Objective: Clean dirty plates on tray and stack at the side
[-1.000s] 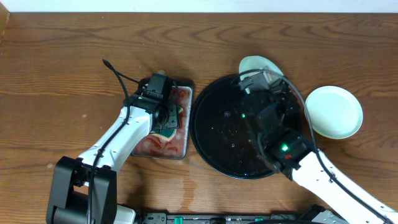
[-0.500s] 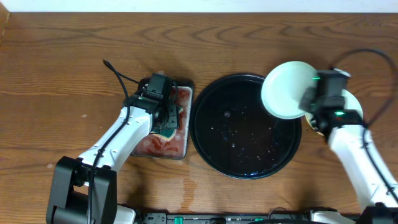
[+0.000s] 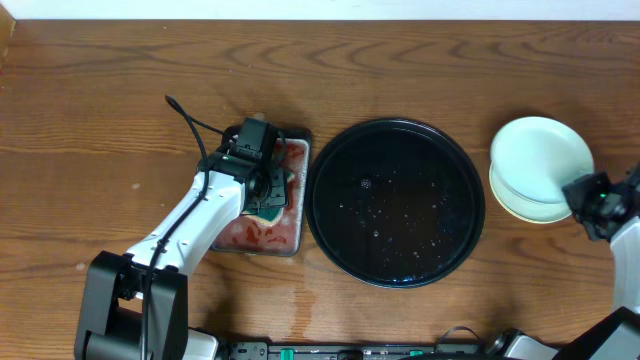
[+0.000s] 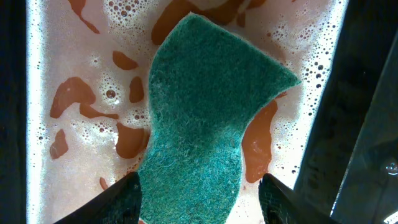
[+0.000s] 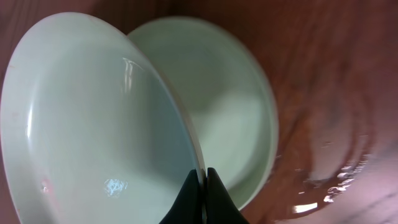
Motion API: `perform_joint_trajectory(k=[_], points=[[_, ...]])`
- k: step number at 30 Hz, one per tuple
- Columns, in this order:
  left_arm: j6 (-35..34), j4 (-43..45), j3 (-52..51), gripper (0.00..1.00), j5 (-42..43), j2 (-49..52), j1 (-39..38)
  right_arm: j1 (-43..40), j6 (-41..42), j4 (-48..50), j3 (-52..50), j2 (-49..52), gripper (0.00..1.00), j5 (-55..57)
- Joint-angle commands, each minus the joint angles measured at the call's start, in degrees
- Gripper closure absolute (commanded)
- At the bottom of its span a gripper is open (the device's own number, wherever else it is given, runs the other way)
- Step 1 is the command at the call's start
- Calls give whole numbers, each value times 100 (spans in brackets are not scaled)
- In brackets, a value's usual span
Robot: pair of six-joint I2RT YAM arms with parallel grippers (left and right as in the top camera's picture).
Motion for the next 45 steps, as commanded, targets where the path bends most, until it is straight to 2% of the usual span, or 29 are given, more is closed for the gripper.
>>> perform_joint_trajectory(k=[1,9,10,11,13,20,24,30,33,38,45], points=[[-33,-15,-90,39,-50,2,7,-348,225,-15,-4,66,99,127],[-33,-15,-90,39,-48,2,7,-385,223,-35,-4,577,97,424],[-33,-15,-90,38,-48,2,7,-385,223,-33,-4,638,88,422],[-33,-15,-92,39,-48,2,7,-380,221,-33,-4,704,72,389],[-33,-15,-92,39,-50,2,7,-378,195,-35,-4,809,59,293],[-33,-15,-90,39,-48,2,7,-254,-1132,293,-4,979,49,-1460],[-33,-15,-79,39,-50,0,9,46,-1644,540,-4,977,39,-2321],[-33,-214,162,38,-48,-85,42,994,-2247,584,2,975,19,-2260],[-33,-518,393,37,-46,-107,192,1633,-2430,577,42,975,1,-1875],[-33,-1207,813,31,-44,-116,643,2614,-2778,164,358,975,1,-890],[-28,-1961,874,30,-44,-446,973,3641,-2955,-1187,1182,883,1,317]])
